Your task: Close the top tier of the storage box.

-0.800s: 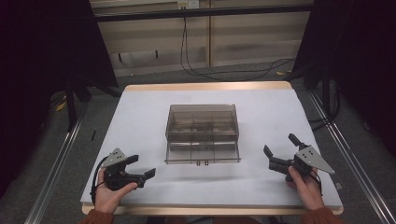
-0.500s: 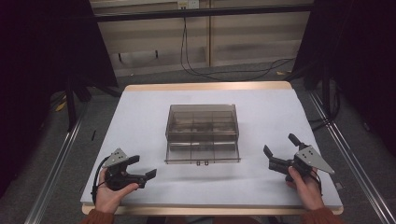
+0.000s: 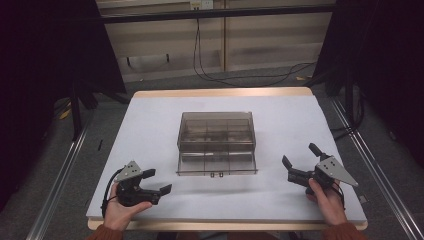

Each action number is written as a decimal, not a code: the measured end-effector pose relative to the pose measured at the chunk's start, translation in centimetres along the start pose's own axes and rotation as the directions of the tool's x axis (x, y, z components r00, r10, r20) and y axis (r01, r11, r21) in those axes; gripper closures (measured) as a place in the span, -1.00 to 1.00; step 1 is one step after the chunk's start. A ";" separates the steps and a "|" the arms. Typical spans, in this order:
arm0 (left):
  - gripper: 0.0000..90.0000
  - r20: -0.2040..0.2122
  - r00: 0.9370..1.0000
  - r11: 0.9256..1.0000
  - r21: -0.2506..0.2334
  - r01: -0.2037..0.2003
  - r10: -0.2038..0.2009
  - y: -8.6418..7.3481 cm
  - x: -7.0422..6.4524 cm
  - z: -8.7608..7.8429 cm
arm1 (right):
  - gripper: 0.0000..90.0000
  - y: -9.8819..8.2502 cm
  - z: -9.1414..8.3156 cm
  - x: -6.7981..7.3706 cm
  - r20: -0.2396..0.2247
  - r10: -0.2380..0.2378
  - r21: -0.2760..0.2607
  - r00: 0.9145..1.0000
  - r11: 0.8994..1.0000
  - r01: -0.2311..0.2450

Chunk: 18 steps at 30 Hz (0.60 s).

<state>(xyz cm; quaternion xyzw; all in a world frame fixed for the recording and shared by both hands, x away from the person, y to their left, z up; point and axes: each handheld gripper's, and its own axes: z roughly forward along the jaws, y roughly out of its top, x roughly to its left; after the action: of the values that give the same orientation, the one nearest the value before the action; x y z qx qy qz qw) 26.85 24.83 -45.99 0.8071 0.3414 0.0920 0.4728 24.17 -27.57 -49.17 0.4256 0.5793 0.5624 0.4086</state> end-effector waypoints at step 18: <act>0.09 0.130 0.988 0.997 0.001 -0.082 0.081 0.7 -1.5 0.2 | -1.00 0.0 0.0 0.0 0.001 0.003 0.003 1.000 1.000 -0.003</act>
<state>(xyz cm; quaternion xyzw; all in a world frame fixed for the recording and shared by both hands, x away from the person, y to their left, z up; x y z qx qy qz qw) 26.11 23.47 -45.31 0.8263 0.2767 0.0573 0.4872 24.16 -27.53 -49.18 0.4272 0.5793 0.5619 0.4075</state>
